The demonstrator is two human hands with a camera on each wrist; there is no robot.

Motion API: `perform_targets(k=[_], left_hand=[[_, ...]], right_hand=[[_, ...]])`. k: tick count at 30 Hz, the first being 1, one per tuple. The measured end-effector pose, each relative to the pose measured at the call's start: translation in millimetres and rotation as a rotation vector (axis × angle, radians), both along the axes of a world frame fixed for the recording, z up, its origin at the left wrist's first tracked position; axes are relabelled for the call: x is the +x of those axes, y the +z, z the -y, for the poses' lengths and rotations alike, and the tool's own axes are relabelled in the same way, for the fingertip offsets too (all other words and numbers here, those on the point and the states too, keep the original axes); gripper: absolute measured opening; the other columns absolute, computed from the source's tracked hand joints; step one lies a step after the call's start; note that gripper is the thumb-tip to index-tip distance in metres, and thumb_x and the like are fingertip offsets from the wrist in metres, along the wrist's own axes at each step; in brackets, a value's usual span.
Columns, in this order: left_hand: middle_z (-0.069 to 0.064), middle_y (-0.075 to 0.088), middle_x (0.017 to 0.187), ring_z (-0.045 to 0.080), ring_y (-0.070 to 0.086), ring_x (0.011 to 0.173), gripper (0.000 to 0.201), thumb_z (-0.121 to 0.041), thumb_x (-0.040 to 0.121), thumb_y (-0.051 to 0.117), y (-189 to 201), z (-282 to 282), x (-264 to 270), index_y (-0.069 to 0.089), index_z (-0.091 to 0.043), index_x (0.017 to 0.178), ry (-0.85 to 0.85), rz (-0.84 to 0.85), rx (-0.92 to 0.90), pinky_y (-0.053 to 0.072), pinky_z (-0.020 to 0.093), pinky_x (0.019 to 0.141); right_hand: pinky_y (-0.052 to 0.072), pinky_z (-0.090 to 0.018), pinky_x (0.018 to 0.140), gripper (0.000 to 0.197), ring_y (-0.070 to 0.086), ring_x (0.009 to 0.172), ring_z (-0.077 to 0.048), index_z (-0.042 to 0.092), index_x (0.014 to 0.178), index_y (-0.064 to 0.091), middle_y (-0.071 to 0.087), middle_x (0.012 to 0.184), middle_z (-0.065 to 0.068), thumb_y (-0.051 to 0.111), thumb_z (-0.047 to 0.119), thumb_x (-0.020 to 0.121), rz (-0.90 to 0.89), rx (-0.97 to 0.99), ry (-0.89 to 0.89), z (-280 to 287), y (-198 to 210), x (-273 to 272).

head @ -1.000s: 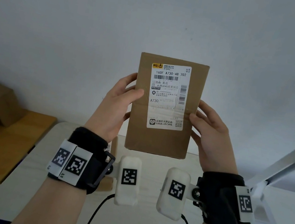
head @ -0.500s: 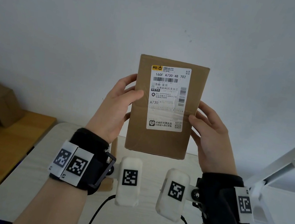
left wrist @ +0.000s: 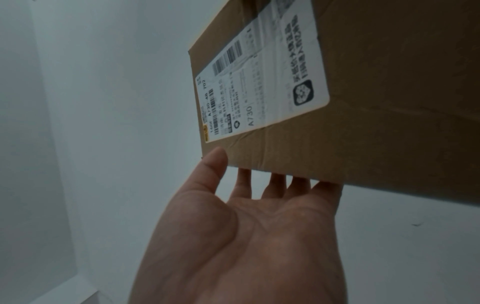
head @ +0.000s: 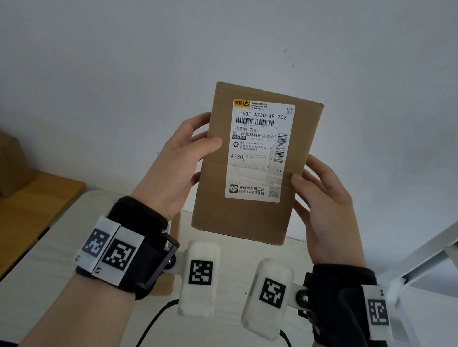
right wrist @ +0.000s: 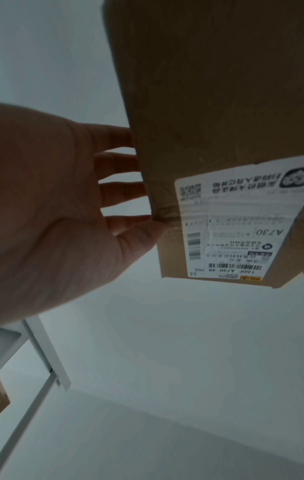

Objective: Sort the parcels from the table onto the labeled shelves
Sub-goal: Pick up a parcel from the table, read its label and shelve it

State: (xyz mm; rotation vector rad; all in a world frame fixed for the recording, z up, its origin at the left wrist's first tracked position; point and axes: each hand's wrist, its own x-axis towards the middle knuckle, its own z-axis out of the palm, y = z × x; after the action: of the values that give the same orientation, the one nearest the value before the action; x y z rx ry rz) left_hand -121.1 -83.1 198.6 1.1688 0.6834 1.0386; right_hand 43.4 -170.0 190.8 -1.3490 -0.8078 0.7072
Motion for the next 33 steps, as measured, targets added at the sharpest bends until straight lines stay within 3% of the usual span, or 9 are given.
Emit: perform_targets(k=[11,17,20,22,25,28,33], left_hand=[[-0.008,0.07,0.1,0.003,0.064,0.084,0.035,-0.013,0.097,0.048,9,-7,-2,0.051,-0.035,0.123,-0.016,0.003,0.019,0.044,0.026,0.07],[-0.005,0.07,0.11,-0.004,0.067,0.081,0.046,-0.009,0.096,0.047,9,-20,0,0.046,-0.03,0.137,-0.08,-0.007,0.06,0.047,0.024,0.072],[-0.004,0.067,0.124,-0.002,0.068,0.091,0.048,-0.009,0.095,0.048,6,-28,2,0.045,-0.033,0.137,-0.127,-0.025,0.089,0.049,0.025,0.077],[-0.004,0.065,0.128,0.005,0.065,0.107,0.05,-0.011,0.095,0.049,2,-30,5,0.045,-0.035,0.138,-0.174,-0.049,0.099,0.049,0.031,0.089],[-0.003,0.064,0.13,0.012,0.061,0.117,0.052,-0.011,0.096,0.047,-7,-32,10,0.042,-0.035,0.143,-0.252,-0.066,0.083,0.048,0.034,0.094],[-0.006,0.067,0.125,0.011,0.061,0.116,0.051,-0.012,0.097,0.045,-20,-31,19,0.044,-0.035,0.142,-0.31,-0.066,0.042,0.046,0.037,0.098],[-0.014,0.07,0.101,0.004,0.063,0.098,0.043,-0.018,0.093,0.051,-36,-16,35,0.057,-0.036,0.132,-0.367,-0.002,-0.142,0.042,0.035,0.096]], right_hand=[[0.044,-0.043,0.105,0.031,0.063,0.115,-0.018,0.029,0.116,0.065,0.072,0.115,0.001,0.054,0.012,0.093,0.002,-0.019,0.015,-1,11,0],[0.05,-0.031,0.092,0.032,0.068,0.104,-0.014,0.026,0.12,0.064,0.074,0.108,0.003,0.053,0.011,0.094,0.006,-0.014,0.01,-4,23,7],[0.051,-0.028,0.084,0.029,0.07,0.09,-0.009,0.028,0.114,0.066,0.076,0.093,0.009,0.053,0.012,0.094,-0.003,-0.021,-0.013,-4,26,10],[0.05,-0.028,0.08,0.027,0.07,0.083,-0.007,0.028,0.111,0.066,0.076,0.085,0.011,0.052,0.012,0.095,-0.014,-0.028,-0.042,-1,25,12],[0.05,-0.027,0.077,0.026,0.069,0.081,-0.007,0.028,0.111,0.066,0.076,0.084,0.011,0.052,0.013,0.095,-0.024,-0.052,-0.095,7,19,14],[0.051,-0.029,0.08,0.028,0.069,0.084,-0.007,0.029,0.114,0.065,0.076,0.089,0.01,0.053,0.014,0.094,-0.015,-0.099,-0.161,17,8,15],[0.051,-0.031,0.087,0.034,0.07,0.09,-0.004,0.03,0.123,0.062,0.077,0.095,0.012,0.052,0.015,0.094,0.004,-0.158,-0.254,47,-6,13]])
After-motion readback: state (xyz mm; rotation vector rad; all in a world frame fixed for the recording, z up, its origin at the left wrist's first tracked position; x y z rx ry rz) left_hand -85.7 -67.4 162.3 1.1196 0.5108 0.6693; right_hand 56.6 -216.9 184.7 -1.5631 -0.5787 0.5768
